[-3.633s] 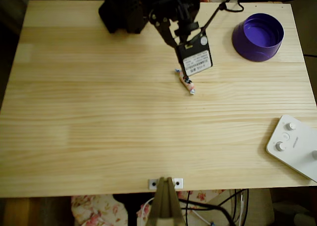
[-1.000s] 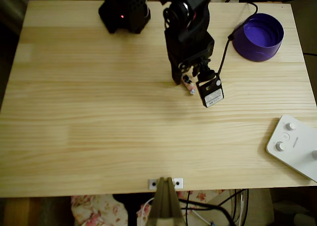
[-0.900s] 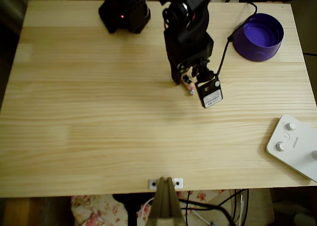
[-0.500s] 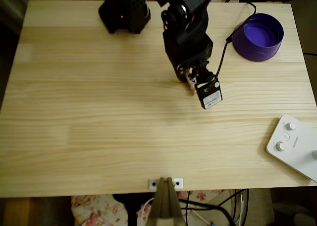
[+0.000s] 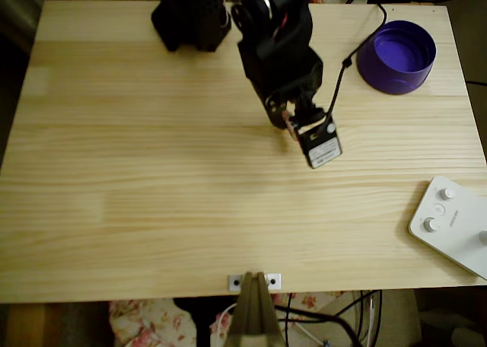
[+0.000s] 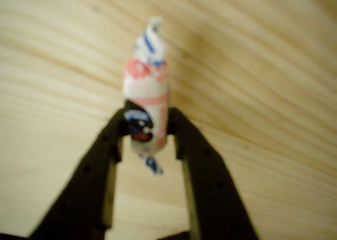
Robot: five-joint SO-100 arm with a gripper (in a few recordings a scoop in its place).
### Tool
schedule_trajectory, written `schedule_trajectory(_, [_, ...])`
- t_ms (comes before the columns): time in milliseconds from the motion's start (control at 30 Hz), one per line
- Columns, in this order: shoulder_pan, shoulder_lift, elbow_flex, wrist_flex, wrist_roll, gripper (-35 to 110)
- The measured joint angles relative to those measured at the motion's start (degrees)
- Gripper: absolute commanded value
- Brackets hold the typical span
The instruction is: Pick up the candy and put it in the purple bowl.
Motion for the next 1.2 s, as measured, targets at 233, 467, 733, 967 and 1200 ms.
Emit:
schedule_trajectory(233, [-5.19, 16.00, 0.18, 4.13, -2.37, -1])
schedule_trajectory(467, [-15.03, 20.13, 0.09, 3.78, -2.99, -1])
schedule_trajectory(733, [-27.42, 15.21, -2.20, -4.48, -4.57, -1])
schedule_trajectory(967, [-33.22, 5.54, -8.35, -8.79, -4.48, 0])
schedule_trajectory(1200, [-36.21, -4.39, -17.84, -10.02, -4.39, 1])
